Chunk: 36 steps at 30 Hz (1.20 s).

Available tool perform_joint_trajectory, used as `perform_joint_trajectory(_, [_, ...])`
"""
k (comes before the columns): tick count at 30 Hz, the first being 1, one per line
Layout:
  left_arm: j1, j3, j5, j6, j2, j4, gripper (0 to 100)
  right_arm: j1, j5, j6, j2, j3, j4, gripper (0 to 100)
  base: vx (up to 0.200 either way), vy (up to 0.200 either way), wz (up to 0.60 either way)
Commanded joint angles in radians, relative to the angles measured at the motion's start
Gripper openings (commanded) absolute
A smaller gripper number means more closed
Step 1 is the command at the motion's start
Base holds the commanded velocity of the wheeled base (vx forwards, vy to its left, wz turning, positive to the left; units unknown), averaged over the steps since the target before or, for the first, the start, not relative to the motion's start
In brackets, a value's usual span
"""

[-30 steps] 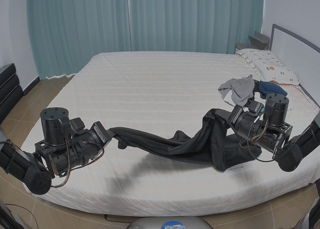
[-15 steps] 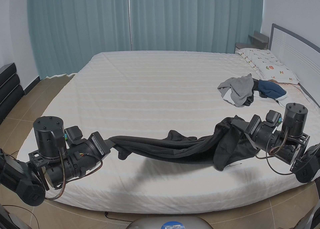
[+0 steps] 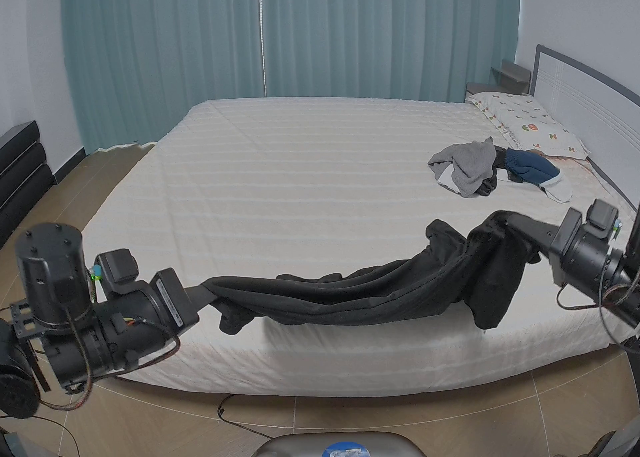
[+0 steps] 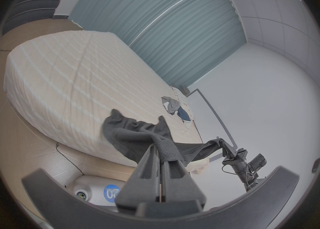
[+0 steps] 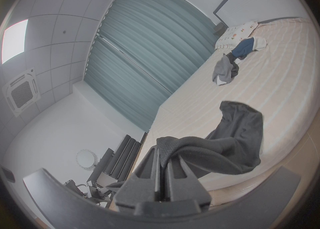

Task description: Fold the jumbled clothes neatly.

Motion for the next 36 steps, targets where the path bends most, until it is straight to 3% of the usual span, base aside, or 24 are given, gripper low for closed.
perform_joint_trajectory(1, [-0.002,-0.247,0.008,0.012,-0.198,0.218,0,-0.008,0.008,-0.007,-0.229,-0.272,0.245,0,0.000,0.000,0.00])
perform_joint_trajectory(7, [0.108,-0.511,-0.004,0.066,-0.131,0.369,0,-0.091,0.019,-0.011,-0.137,-0.645,0.368,0,0.000,0.000,0.00])
perform_joint_trajectory(13, [0.190,-0.685,-0.005,0.063,0.029,0.409,0,-0.180,0.032,-0.011,0.079,-0.942,0.474,0,0.000,0.000,0.00])
perform_joint_trajectory(22, [0.263,-0.768,-0.008,0.023,0.244,0.389,0,-0.184,0.022,-0.011,0.342,-1.041,0.459,0,0.000,0.000,0.00])
perform_joint_trajectory(26, [0.277,-0.785,-0.028,-0.003,0.299,0.389,0,-0.186,0.020,-0.011,0.417,-1.048,0.400,0,0.200,0.000,0.00])
perform_joint_trajectory(31, [0.308,-0.790,-0.111,-0.046,0.354,0.389,0,-0.198,0.022,-0.013,0.498,-1.051,0.340,0,0.200,0.000,0.00])
perform_joint_trajectory(36, [0.343,-0.830,-0.119,-0.058,0.434,0.388,0,-0.200,0.022,-0.014,0.543,-1.050,0.331,0,0.200,0.000,0.00])
